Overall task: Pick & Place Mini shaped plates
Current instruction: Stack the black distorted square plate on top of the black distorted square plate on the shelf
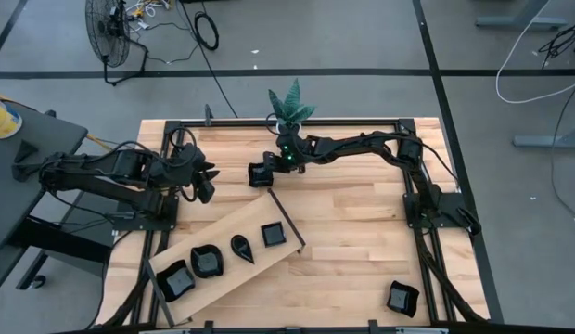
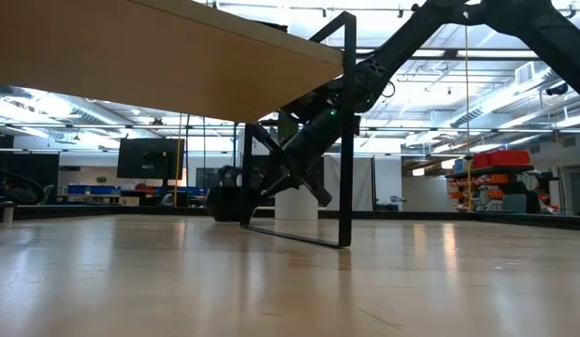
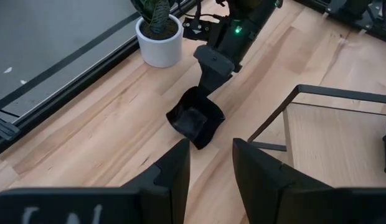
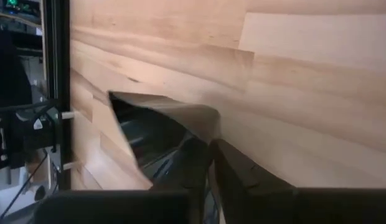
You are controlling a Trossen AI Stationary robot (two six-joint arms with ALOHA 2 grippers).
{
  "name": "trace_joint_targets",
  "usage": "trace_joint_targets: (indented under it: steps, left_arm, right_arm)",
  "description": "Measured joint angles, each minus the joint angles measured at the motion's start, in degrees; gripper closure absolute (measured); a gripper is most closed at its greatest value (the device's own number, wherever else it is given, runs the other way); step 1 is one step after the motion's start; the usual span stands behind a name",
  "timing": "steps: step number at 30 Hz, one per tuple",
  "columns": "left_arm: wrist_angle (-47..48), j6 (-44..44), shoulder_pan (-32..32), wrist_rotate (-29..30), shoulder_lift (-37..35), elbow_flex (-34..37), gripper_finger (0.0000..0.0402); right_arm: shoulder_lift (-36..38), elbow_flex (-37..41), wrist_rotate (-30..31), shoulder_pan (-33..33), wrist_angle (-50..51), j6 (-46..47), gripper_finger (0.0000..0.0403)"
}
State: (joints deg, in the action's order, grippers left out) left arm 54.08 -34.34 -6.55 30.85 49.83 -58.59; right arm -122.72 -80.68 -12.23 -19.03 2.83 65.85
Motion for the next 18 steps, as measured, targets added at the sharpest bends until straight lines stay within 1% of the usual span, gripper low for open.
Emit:
trace_joint_targets:
  steps: [2, 4, 6, 8, 12, 15, 18]
  left_arm:
    - [-0.02, -1.24, 0.01, -0.02, 0.01, 0.00, 0.0275]
    - [-0.04, -4.40, 0.95, -0.46, -0.01, 0.00, 0.0275]
    - [-0.04, -6.85, 2.96, -2.66, 0.00, 0.00, 0.0275]
    - [-0.04, -7.05, 5.22, -5.80, 0.01, 0.00, 0.0275]
    - [-0.46, -7.07, 10.27, -9.40, 0.01, 0.00, 0.0270]
    - [-1.14, -7.31, 14.57, -13.18, 0.02, 0.00, 0.0245]
    - [-1.14, -10.40, 18.47, -16.26, 0.37, -0.01, 0.0204]
  right_arm:
    - [0.00, 0.00, -0.04, 0.00, -0.04, -1.11, 0.0357]
    - [0.00, 0.00, -0.05, 0.00, -0.35, -3.27, 0.0338]
    - [0.00, 0.00, -0.24, 0.00, -1.17, -5.20, 0.0316]
    - [0.00, 0.00, -0.69, 0.00, -2.64, -6.65, 0.0289]
    - [0.00, 0.00, -2.02, 0.00, -5.19, -9.18, 0.0234]
    - [0.31, 0.02, -6.87, -0.35, -5.67, -9.62, 0.0204]
    - [1.03, 0.02, -12.05, -0.71, -5.26, -11.74, 0.0187]
